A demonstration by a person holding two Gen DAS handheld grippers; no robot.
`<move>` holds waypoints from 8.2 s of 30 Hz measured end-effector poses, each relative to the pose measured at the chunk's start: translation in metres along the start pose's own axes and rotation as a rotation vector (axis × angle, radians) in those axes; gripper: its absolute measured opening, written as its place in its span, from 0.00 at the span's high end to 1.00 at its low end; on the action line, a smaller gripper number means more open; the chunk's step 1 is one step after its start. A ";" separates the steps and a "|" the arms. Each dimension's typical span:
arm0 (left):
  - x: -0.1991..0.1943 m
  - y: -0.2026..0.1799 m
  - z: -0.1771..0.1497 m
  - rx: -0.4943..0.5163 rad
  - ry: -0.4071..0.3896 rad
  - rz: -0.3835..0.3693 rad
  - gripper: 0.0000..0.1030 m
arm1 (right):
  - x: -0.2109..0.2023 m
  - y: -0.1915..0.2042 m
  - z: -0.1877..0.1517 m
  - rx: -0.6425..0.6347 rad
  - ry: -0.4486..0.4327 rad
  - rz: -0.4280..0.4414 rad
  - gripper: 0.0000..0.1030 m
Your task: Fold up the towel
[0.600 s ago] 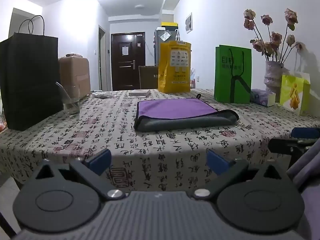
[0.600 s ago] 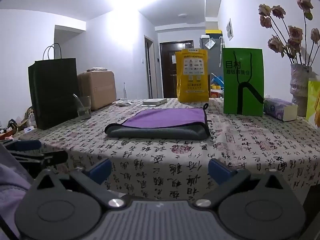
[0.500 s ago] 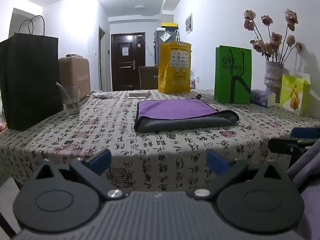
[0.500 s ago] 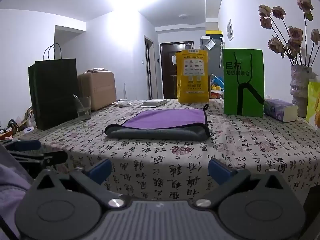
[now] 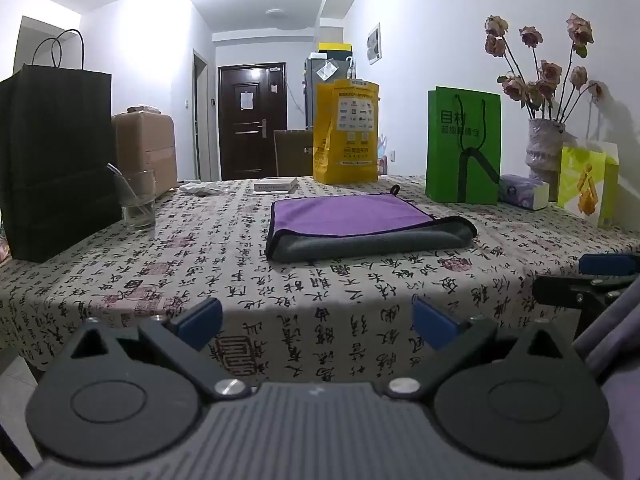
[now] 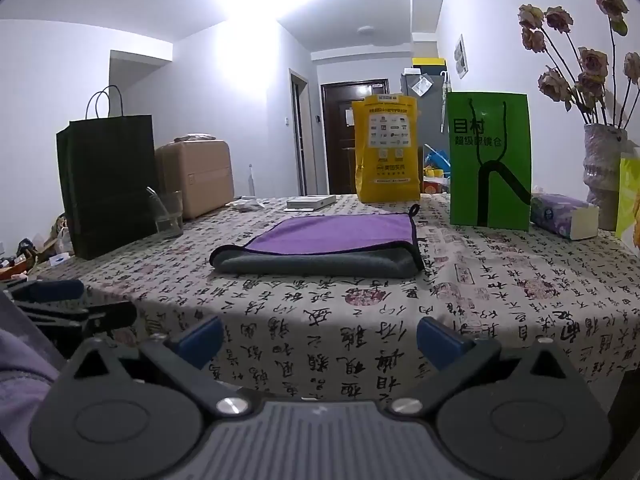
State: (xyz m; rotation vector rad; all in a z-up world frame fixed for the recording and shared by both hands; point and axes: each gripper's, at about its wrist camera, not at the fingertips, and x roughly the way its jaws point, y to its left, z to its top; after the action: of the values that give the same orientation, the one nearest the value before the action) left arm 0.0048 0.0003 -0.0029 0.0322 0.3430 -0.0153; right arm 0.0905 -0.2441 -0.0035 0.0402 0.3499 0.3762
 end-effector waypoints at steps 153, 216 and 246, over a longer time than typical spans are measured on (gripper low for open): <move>0.252 0.076 0.079 0.003 0.198 -0.173 0.94 | 0.234 -0.103 0.087 -0.123 0.218 0.020 0.96; 0.414 0.120 0.187 -0.140 0.318 -0.076 0.03 | 0.398 -0.151 0.198 -0.118 0.271 -0.057 0.15; 0.258 0.086 0.135 -0.111 0.197 -0.026 0.00 | 0.254 -0.102 0.137 -0.031 0.192 -0.013 0.11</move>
State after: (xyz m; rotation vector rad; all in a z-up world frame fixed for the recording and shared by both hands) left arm 0.2949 0.0787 0.0395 -0.0813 0.5408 -0.0185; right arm 0.3948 -0.2422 0.0317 -0.0292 0.5333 0.3740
